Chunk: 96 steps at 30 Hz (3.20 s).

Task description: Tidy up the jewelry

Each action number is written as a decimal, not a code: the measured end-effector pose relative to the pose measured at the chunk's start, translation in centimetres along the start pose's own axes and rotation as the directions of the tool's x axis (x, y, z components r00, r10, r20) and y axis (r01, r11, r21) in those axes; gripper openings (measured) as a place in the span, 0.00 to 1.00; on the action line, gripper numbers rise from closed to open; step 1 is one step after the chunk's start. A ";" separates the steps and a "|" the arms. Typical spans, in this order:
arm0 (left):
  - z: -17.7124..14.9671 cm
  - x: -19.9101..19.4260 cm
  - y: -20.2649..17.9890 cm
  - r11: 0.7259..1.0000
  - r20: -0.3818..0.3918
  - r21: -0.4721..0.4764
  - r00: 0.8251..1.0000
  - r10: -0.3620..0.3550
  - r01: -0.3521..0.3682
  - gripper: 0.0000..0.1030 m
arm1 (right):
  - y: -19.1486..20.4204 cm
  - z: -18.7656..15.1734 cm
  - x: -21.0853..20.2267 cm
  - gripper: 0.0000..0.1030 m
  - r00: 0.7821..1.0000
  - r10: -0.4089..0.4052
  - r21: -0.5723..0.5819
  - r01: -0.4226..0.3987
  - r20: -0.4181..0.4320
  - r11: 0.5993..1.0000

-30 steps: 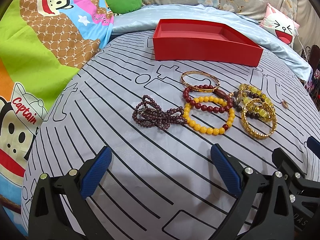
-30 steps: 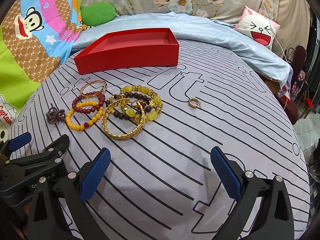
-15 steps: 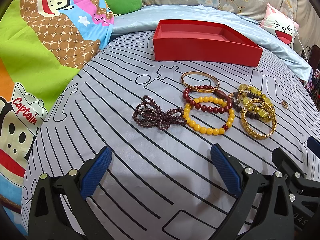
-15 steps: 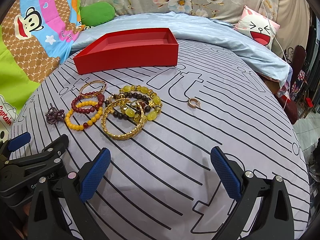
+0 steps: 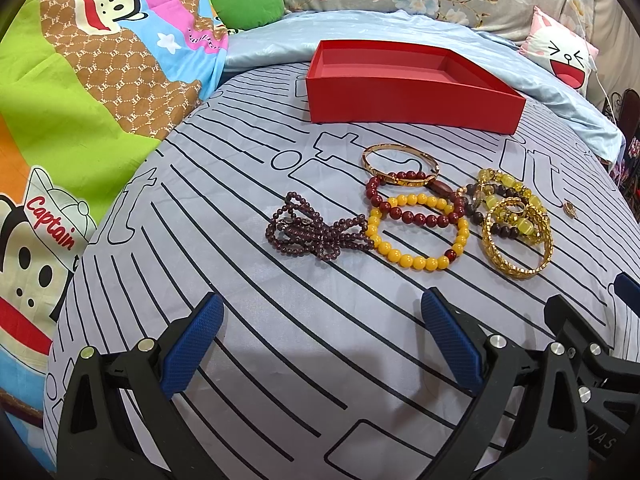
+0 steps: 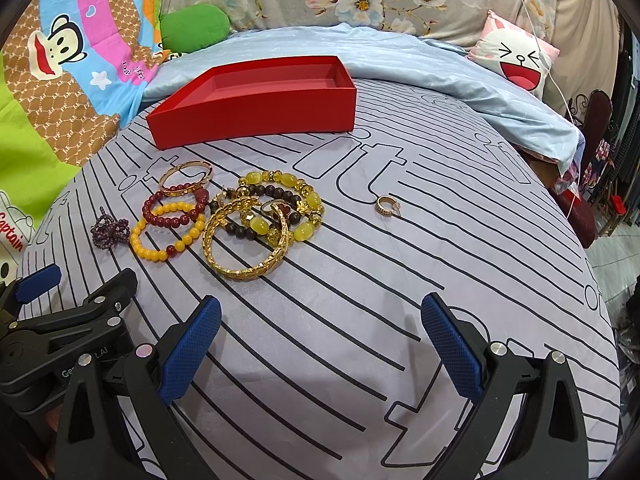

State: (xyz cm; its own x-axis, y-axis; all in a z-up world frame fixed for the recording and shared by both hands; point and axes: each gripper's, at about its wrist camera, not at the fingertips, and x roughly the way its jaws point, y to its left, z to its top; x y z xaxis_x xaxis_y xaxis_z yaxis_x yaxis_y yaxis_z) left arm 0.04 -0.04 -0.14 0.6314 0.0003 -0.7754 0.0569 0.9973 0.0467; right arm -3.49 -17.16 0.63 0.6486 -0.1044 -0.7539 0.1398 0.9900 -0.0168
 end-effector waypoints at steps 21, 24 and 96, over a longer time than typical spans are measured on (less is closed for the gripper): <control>0.1 -0.2 0.0 1.000 0.003 0.008 1.000 0.003 -0.003 0.92 | -0.3 0.1 0.1 0.94 1.000 0.002 0.009 -0.001 -0.004 1.000; 0.2 -0.2 0.0 1.000 0.003 0.008 1.000 0.004 -0.004 0.92 | -0.3 0.1 0.1 0.94 1.000 0.001 0.009 -0.001 -0.003 1.000; 1.9 1.4 5.4 0.991 -0.050 -0.122 0.997 -0.052 0.046 0.92 | 3.3 3.6 3.2 0.55 0.994 0.086 -0.060 -0.090 -0.066 0.994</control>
State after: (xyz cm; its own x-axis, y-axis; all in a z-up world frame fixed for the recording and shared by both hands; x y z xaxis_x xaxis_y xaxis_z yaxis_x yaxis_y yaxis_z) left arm 2.66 5.18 0.20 0.5878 -0.0482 -0.8076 -0.0090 0.9978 -0.0662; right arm 1.72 -14.59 0.48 0.6074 -0.0124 -0.7943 0.0360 0.9993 0.0119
